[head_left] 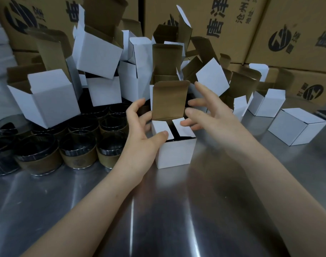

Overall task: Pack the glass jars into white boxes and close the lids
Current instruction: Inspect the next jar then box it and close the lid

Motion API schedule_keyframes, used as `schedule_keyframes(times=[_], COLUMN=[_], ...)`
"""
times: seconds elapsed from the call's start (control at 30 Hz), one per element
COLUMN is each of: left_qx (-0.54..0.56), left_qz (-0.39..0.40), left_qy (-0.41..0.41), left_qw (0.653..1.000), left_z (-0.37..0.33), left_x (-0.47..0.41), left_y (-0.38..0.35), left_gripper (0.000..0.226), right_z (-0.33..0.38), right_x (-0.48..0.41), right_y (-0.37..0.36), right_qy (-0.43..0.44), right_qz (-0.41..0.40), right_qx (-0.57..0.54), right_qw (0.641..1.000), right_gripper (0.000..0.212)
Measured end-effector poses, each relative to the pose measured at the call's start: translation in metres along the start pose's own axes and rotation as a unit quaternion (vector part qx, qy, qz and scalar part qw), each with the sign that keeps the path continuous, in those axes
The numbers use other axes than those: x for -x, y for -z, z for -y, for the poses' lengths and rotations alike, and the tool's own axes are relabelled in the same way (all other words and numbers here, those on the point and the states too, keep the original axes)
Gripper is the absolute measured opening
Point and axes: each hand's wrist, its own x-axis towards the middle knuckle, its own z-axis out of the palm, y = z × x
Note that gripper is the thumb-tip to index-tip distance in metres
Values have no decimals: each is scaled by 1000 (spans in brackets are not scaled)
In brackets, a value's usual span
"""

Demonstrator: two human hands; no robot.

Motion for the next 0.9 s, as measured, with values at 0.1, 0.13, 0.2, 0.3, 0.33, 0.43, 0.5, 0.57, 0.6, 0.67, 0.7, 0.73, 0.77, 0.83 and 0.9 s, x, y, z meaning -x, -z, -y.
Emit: schedule_keyframes(times=[0.1,0.13,0.2,0.3,0.33,0.43,0.5,0.57,0.6,0.67,0.7,0.73,0.77,0.83,0.9], left_qx=[-11,-15,-24,-30,-32,-56,-73,-82,-80,-74,-77,-83,-90,-98,-98], left_qz=[6,4,-2,-14,-14,3,30,42,39,27,24,23,23,21,20], left_qy=[0,-4,-14,-25,-28,-36,-36,-37,-39,-38,-36,-37,-39,-42,-42], left_qw=[1000,1000,1000,999,999,998,996,995,995,996,996,996,995,994,994], left_z=[0,0,-2,-5,-5,-7,-8,-10,-11,-12,-13,-13,-12,-10,-9], left_x=[-1,-1,0,1,2,2,3,5,5,5,5,5,4,3,3], left_y=[1,1,1,0,0,3,4,3,3,3,3,3,4,4,4], left_gripper=[75,68,55,46,44,45,49,44,38,27,23,21,22,25,25], right_z=[1,0,1,-1,-2,-3,-3,-3,-3,-3,-3,-3,-2,-2,-2], right_x=[2,2,4,4,4,4,5,6,6,6,6,6,6,6,6], right_y=[0,0,2,8,11,17,20,21,21,21,21,20,19,19,19], right_qy=[2,6,7,3,6,24,36,50,54,60,68,76,82,94,101], right_qz=[0,-2,-11,8,23,57,73,83,86,91,91,90,88,86,86], right_qx=[-34,-49,-88,-97,-86,-62,-44,-7,10,37,51,64,73,86,98], right_qw=[999,999,996,995,996,996,996,995,995,993,992,991,990,988,986], right_gripper=[41,32,22,11,9,7,9,12,13,14,13,13,13,12,12])
